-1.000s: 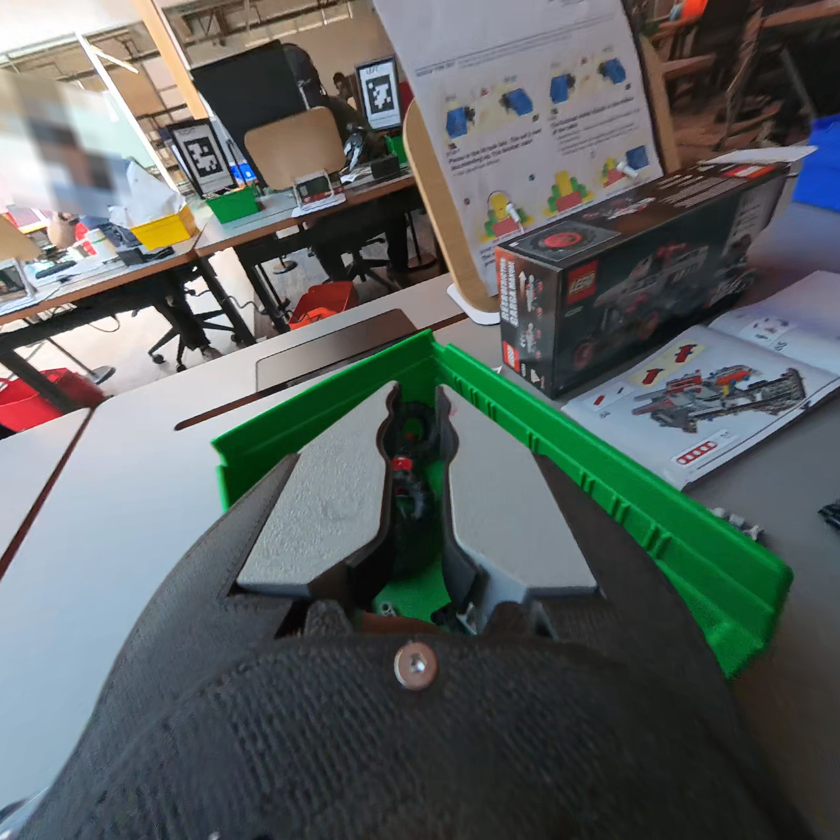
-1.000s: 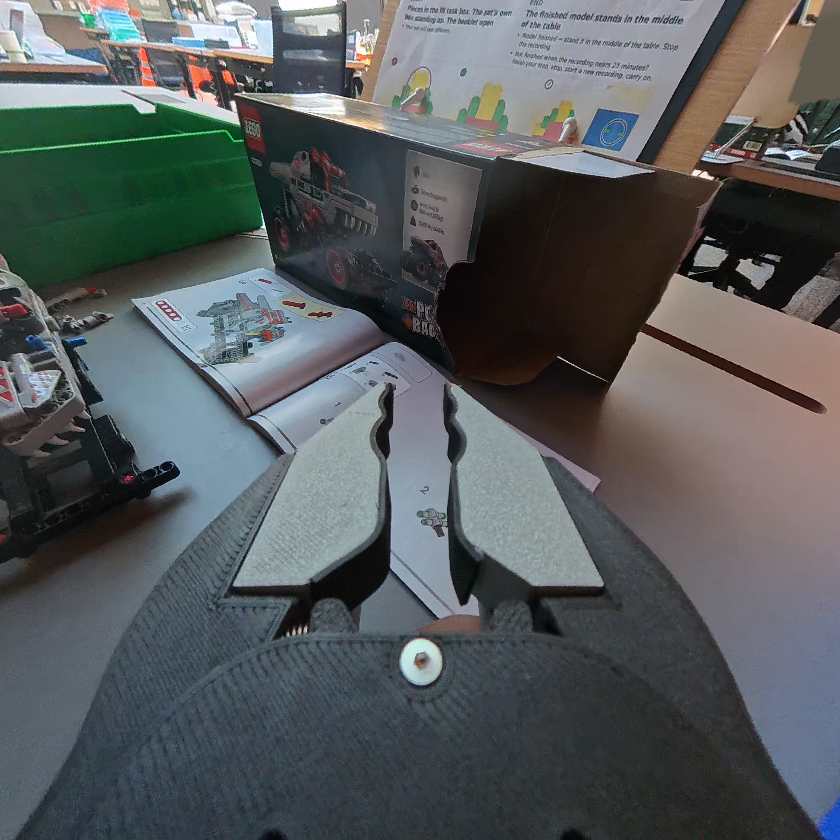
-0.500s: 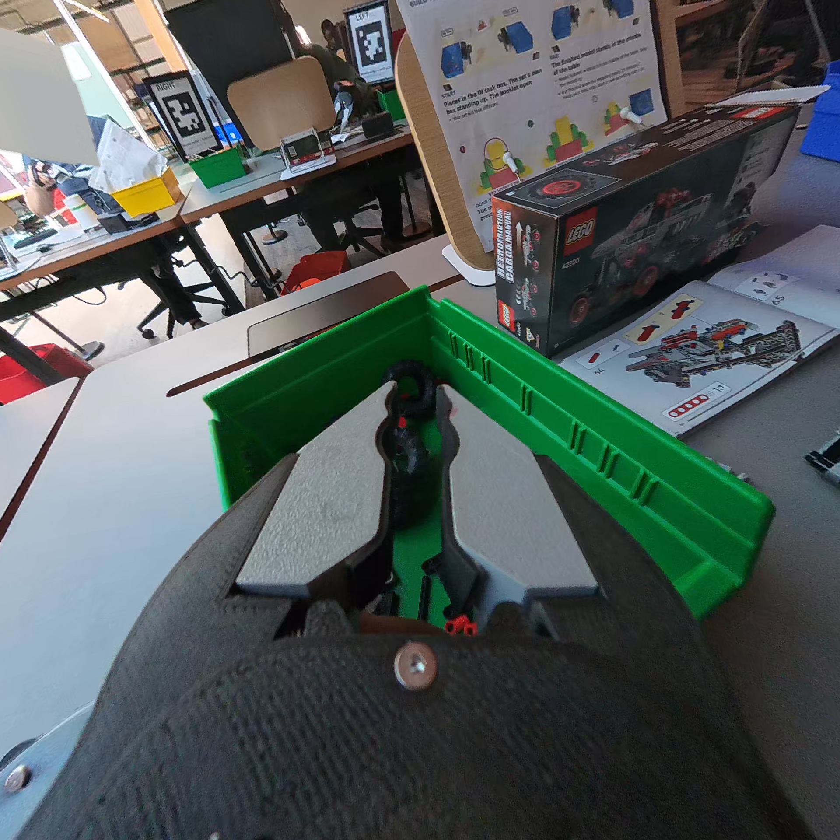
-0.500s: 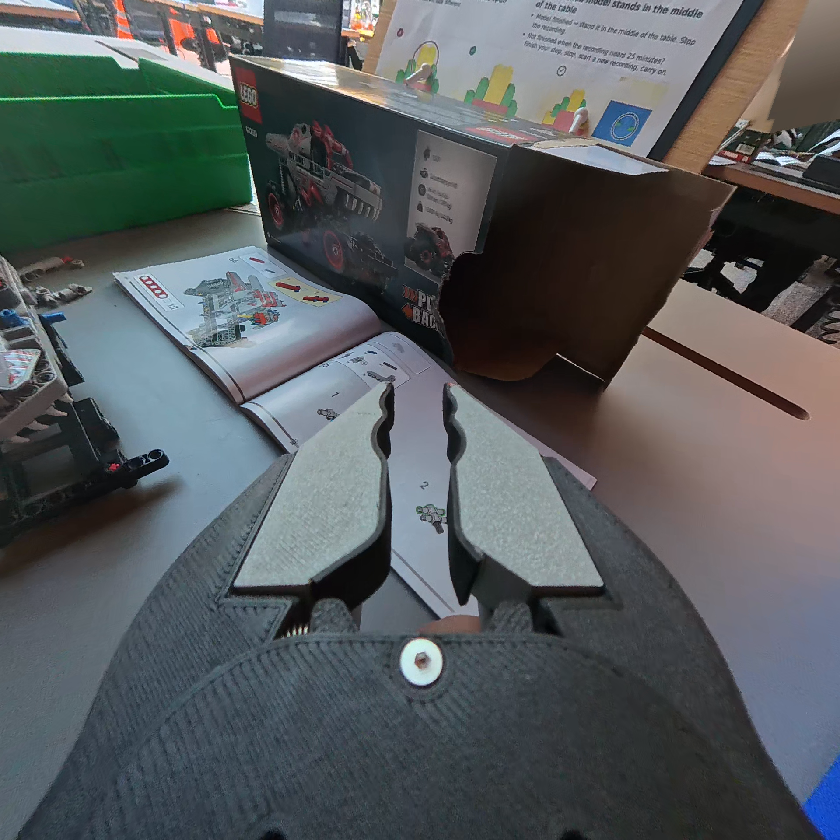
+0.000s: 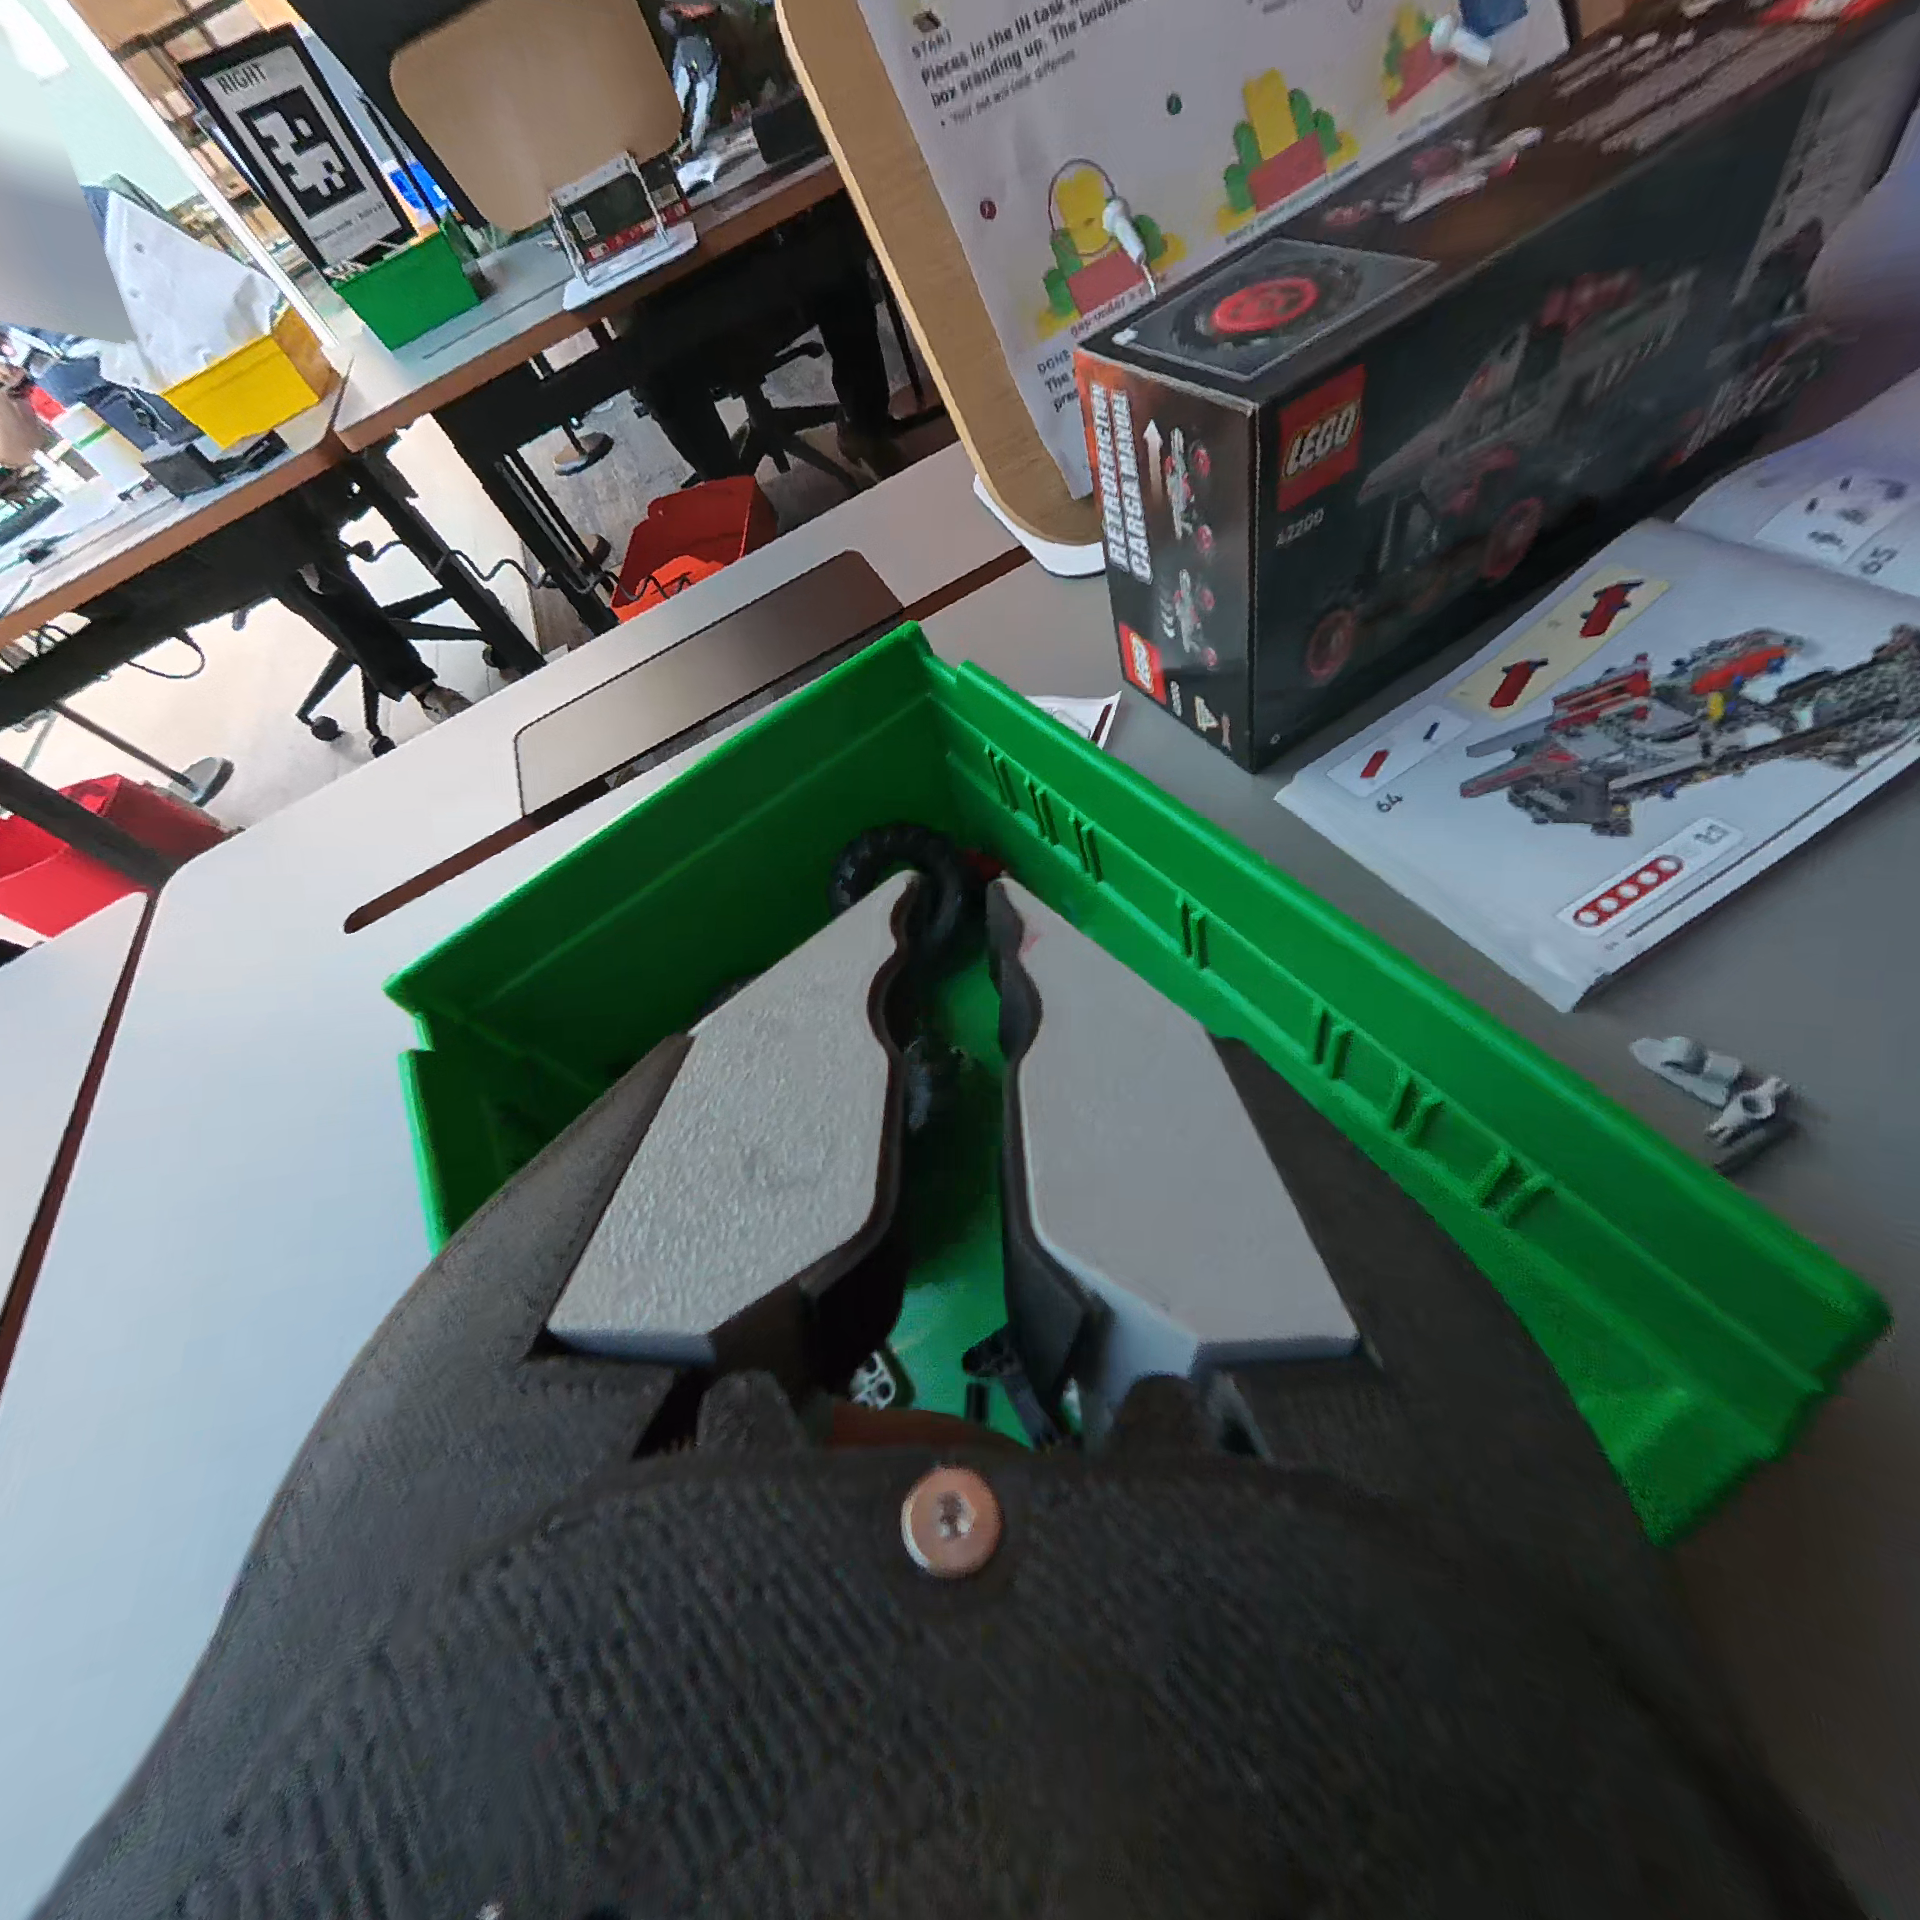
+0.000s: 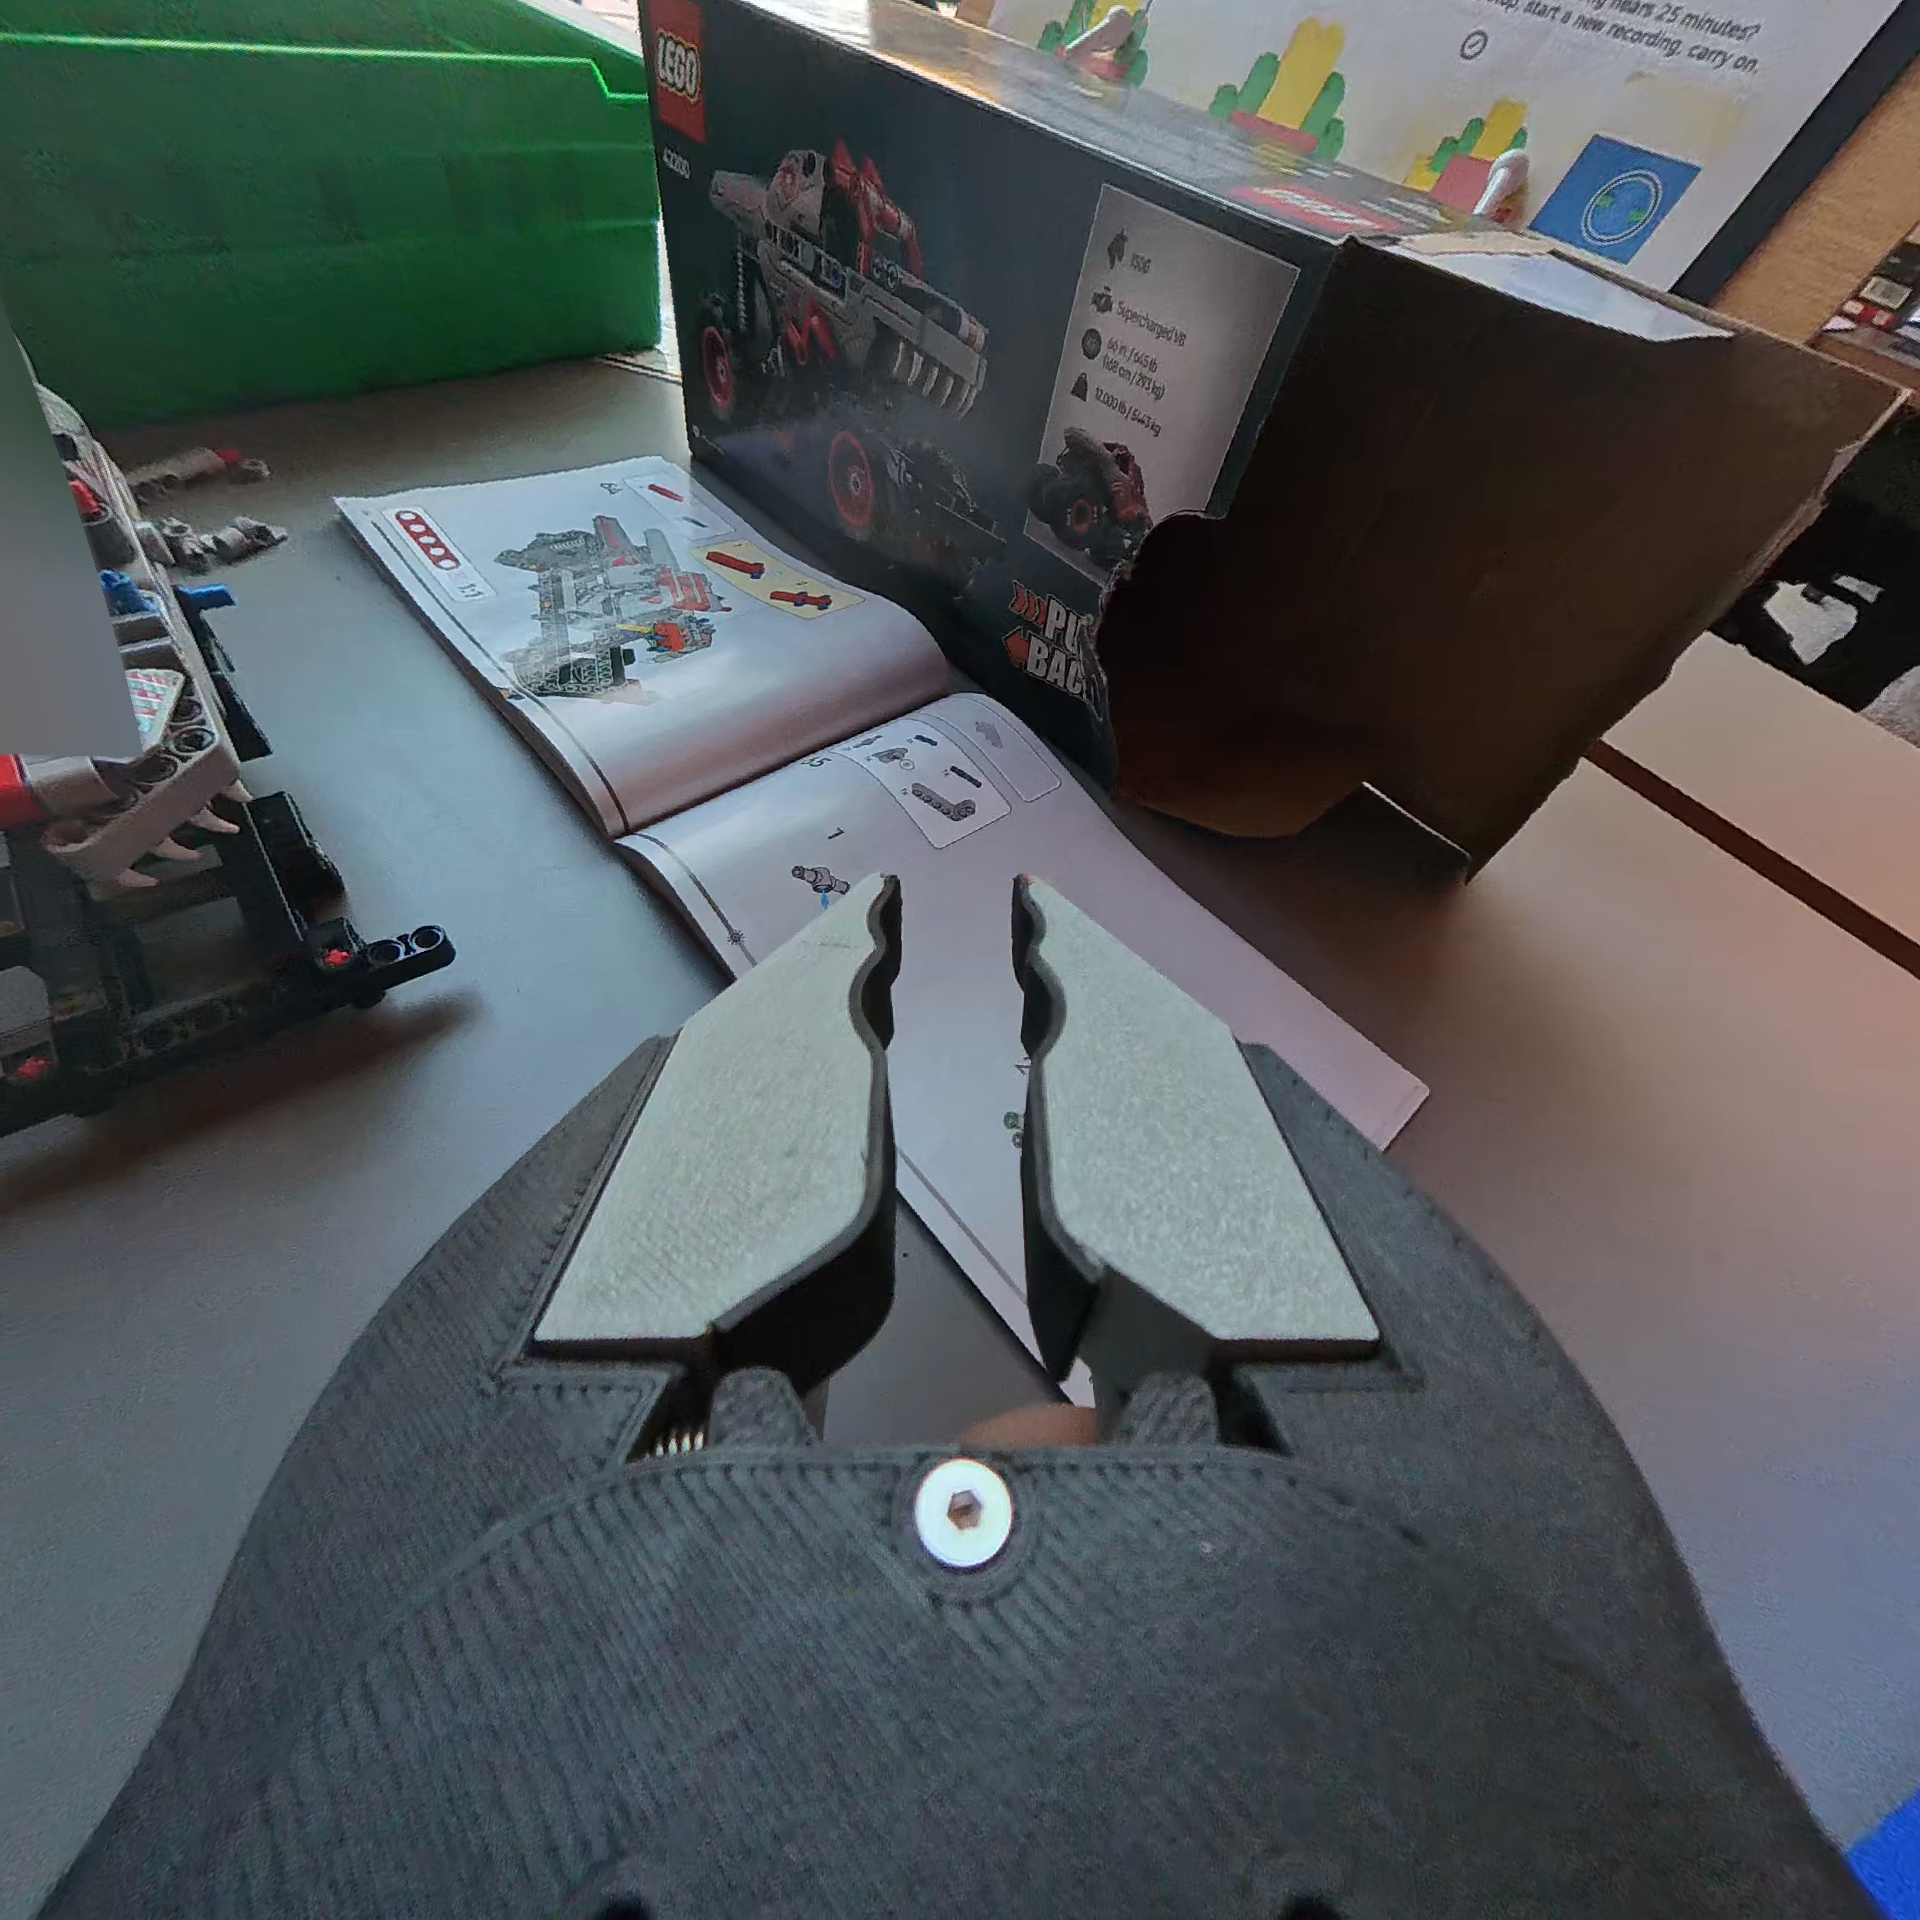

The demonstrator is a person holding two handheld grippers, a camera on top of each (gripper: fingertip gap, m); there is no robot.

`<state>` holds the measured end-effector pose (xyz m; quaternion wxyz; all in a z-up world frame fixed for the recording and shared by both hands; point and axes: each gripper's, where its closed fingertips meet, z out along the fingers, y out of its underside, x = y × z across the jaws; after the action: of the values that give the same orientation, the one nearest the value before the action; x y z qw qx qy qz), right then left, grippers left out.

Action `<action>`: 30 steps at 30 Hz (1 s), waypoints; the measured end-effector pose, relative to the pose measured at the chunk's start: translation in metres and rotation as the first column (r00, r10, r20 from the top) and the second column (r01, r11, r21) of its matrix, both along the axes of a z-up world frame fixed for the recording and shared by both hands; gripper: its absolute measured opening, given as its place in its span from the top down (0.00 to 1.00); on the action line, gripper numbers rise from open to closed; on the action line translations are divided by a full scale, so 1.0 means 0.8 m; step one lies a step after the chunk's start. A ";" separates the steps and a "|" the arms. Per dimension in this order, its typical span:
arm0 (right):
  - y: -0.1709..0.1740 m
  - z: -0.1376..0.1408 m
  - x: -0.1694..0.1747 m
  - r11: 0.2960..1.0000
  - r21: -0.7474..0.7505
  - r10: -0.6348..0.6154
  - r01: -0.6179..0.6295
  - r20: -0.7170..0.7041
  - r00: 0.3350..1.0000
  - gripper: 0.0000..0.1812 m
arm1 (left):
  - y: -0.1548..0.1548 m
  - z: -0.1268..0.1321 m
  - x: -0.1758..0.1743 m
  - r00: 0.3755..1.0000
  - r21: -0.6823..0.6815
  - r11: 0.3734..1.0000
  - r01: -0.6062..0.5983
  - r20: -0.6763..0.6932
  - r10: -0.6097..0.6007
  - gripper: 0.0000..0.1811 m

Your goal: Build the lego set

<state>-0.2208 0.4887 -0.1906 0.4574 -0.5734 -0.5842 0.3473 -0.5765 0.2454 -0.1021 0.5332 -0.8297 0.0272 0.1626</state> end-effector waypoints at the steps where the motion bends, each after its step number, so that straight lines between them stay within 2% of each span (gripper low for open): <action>1: 0.000 0.000 0.000 1.000 -0.001 0.001 -0.001 0.000 1.000 0.90 | -0.002 -0.003 -0.005 1.000 -0.037 0.999 -0.003 -0.021 0.002 0.96; 4: -0.001 -0.001 -0.001 1.000 -0.004 0.007 -0.007 0.006 1.000 0.90 | -0.005 -0.002 -0.028 0.997 -0.117 0.993 -0.029 -0.077 0.020 0.96; 6: 0.000 -0.002 -0.001 1.000 -0.016 0.013 -0.013 0.009 1.000 0.90 | -0.001 0.012 -0.054 0.993 -0.107 0.992 -0.073 -0.100 0.062 0.96; 8: 0.004 0.000 -0.001 1.000 -0.024 0.006 -0.006 -0.003 1.000 0.89 | 0.011 0.018 -0.070 0.996 -0.107 0.992 -0.068 -0.070 0.061 0.94; 11: 0.012 0.004 0.001 0.999 -0.043 -0.022 0.021 -0.030 0.999 0.88 | 0.028 -0.016 -0.072 0.999 -0.255 0.967 0.023 0.027 -0.017 0.90; 14: 0.017 0.009 0.003 0.997 -0.062 -0.045 0.042 -0.058 0.997 0.88 | 0.024 -0.077 -0.069 0.993 -0.495 0.860 0.120 0.078 -0.094 0.87; 17: 0.020 0.010 0.004 0.996 -0.064 -0.058 0.054 -0.064 0.996 0.87 | 0.006 -0.121 -0.098 0.996 -0.710 0.702 0.047 -0.016 -0.083 0.85; 19: 0.022 0.008 0.003 0.997 -0.056 -0.065 0.062 -0.053 0.997 0.87 | 0.006 -0.134 -0.104 0.994 -0.762 0.645 0.060 -0.010 -0.105 0.84; 21: 0.023 0.006 0.002 0.997 -0.041 -0.074 0.072 -0.039 0.997 0.87 | 0.011 -0.139 -0.080 0.975 -0.771 0.603 0.206 0.109 -0.194 0.83; 22: 0.023 0.005 0.002 0.997 -0.033 -0.077 0.076 -0.033 0.996 0.87 | 0.019 -0.129 -0.070 0.958 -0.730 0.625 0.277 0.161 -0.236 0.89; 23: 0.023 0.004 0.002 0.997 -0.026 -0.079 0.078 -0.029 0.996 0.87 | 0.028 -0.116 -0.066 0.949 -0.680 0.662 0.315 0.220 -0.225 0.93; 24: 0.023 0.004 0.002 0.997 -0.019 -0.080 0.080 -0.028 0.996 0.87 | 0.039 -0.103 -0.081 0.964 -0.652 0.711 0.263 0.213 -0.161 0.95; 26: 0.024 0.004 0.002 0.997 -0.007 -0.083 0.083 -0.027 0.996 0.88 | 0.052 -0.083 -0.129 0.996 -0.627 0.774 0.086 0.075 -0.050 0.86; 28: 0.023 0.004 0.002 0.997 -0.006 -0.082 0.081 -0.027 0.996 0.88 | 0.053 -0.080 -0.151 1.000 -0.633 0.774 0.009 -0.014 -0.024 0.87; 30: 0.023 0.004 0.002 0.997 -0.010 -0.080 0.080 -0.030 0.996 0.88 | 0.051 -0.090 -0.156 0.997 -0.670 0.742 -0.021 -0.067 -0.033 0.86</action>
<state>-0.2194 0.5074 -0.1871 0.4771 -0.5930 -0.5522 0.3401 -0.7017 0.2860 -0.1744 0.1987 -0.9592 0.1063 0.1709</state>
